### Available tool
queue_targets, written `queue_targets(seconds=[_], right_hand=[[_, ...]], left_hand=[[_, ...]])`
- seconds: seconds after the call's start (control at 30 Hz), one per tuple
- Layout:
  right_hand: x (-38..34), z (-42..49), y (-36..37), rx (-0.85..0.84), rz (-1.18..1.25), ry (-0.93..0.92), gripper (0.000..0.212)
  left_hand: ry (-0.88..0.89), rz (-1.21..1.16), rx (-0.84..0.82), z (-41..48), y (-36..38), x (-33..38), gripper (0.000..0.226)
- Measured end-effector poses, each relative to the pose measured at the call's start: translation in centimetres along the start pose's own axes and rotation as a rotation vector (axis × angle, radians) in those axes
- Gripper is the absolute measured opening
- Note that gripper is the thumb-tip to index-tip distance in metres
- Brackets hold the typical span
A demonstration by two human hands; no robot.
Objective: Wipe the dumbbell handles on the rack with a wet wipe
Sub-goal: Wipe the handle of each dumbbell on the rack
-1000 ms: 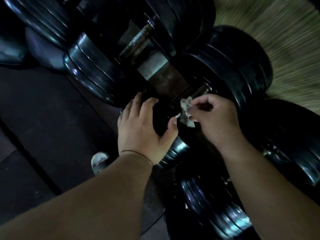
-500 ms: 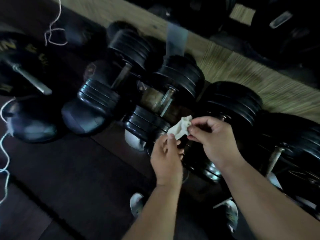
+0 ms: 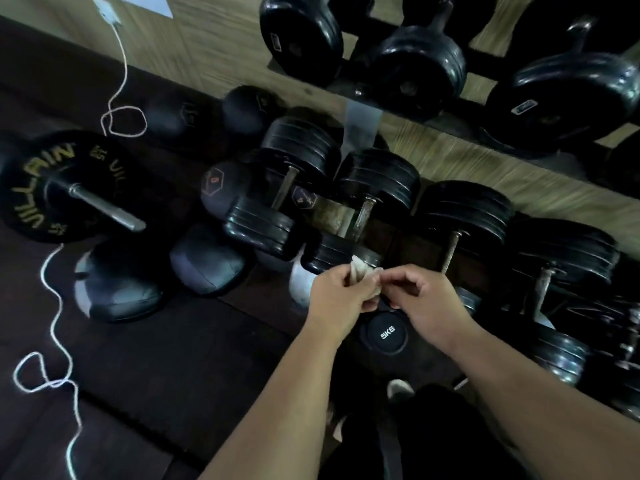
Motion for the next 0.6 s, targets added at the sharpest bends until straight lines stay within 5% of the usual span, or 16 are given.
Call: queue_targets(seconds=[0.1,0.17,0.47,0.6], right_hand=[[0.9,0.6,-0.1,0.069,0.055,0.106,0.026],[2.2,1.3,0.3,0.138,0.102,0.190,0.022],[6.5,6.2,5.5,0.049,-0.127,0.505,0.065],[6.6,9.2,6.8,0.203,-0.086,0.610,0.069]], left_hand=[[0.025,0.036,0.147,1.1,-1.9,1.2,0.030],[0.070,0.107,0.201,2.4,-3.2,2.5,0.022],[-0.056,0.235,0.098,10.9,-4.8,7.7,0.016],[-0.164,0.171,0.077,15.1,-4.0,9.7,0.022]])
Point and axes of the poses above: each hand's wrist, its own z-axis towards the middle knuckle, its own y-axis out of the palm, x = y × z, the point moved 6 cm from there along z, towards the middle knuckle, and after that the axes turned 13 degrees about -z, right-handed, at the moved point
